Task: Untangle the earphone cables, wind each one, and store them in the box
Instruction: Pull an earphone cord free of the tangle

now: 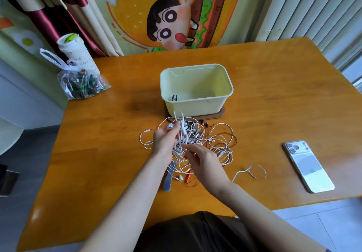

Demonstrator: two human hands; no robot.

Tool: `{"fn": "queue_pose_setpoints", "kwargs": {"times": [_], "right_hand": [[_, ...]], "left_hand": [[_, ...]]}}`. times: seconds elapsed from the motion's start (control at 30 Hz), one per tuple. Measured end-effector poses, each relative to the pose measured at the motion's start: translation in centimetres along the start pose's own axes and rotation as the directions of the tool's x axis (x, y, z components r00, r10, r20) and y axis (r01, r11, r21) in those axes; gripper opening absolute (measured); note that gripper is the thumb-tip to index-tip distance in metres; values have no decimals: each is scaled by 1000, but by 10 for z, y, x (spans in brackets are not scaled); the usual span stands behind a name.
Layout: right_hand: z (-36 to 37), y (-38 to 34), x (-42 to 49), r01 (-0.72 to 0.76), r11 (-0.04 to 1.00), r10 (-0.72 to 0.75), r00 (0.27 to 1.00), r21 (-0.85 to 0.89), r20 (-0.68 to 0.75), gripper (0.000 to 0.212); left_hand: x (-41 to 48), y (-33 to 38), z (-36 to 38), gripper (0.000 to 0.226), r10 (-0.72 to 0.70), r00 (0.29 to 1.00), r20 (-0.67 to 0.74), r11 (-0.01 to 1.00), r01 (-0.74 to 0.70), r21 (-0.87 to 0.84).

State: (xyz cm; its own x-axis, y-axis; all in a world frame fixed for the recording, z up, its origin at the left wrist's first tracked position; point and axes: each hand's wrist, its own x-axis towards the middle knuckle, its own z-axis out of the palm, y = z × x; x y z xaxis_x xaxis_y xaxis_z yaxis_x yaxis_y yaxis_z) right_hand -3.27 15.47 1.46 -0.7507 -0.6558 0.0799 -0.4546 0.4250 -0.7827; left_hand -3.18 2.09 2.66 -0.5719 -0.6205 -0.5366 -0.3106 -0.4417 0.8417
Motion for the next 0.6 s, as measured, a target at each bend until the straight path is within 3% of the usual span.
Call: {"fn": "queue_pose_setpoints", "kwargs": {"times": [0.07, 0.23, 0.3, 0.4, 0.5, 0.6], "right_hand": [[-3, 7, 1, -41, 998, 41, 999, 53, 14, 27], [-13, 21, 5, -123, 989, 120, 992, 84, 49, 15], [-17, 25, 7, -178, 980, 176, 984, 90, 35, 20], [-27, 35, 15, -238, 969, 240, 971, 71, -10, 20], [-40, 43, 26, -215, 974, 215, 977, -76, -4, 15], [-52, 42, 35, -187, 966, 194, 981, -179, 22, 16]], "left_hand": [[-5, 6, 2, 14, -40, 996, 76, 994, 47, -96], [-12, 14, 2, 10, -70, 959, 273, 972, 126, -196], [-14, 16, -1, 12, -78, 932, 354, 970, 153, -191], [-17, 13, -7, 8, -75, 877, 474, 993, 24, 113], [-14, 7, -14, 14, -22, 880, 475, 858, -227, 461], [-11, 3, -18, 20, -20, 857, 514, 757, -323, 568]]}}
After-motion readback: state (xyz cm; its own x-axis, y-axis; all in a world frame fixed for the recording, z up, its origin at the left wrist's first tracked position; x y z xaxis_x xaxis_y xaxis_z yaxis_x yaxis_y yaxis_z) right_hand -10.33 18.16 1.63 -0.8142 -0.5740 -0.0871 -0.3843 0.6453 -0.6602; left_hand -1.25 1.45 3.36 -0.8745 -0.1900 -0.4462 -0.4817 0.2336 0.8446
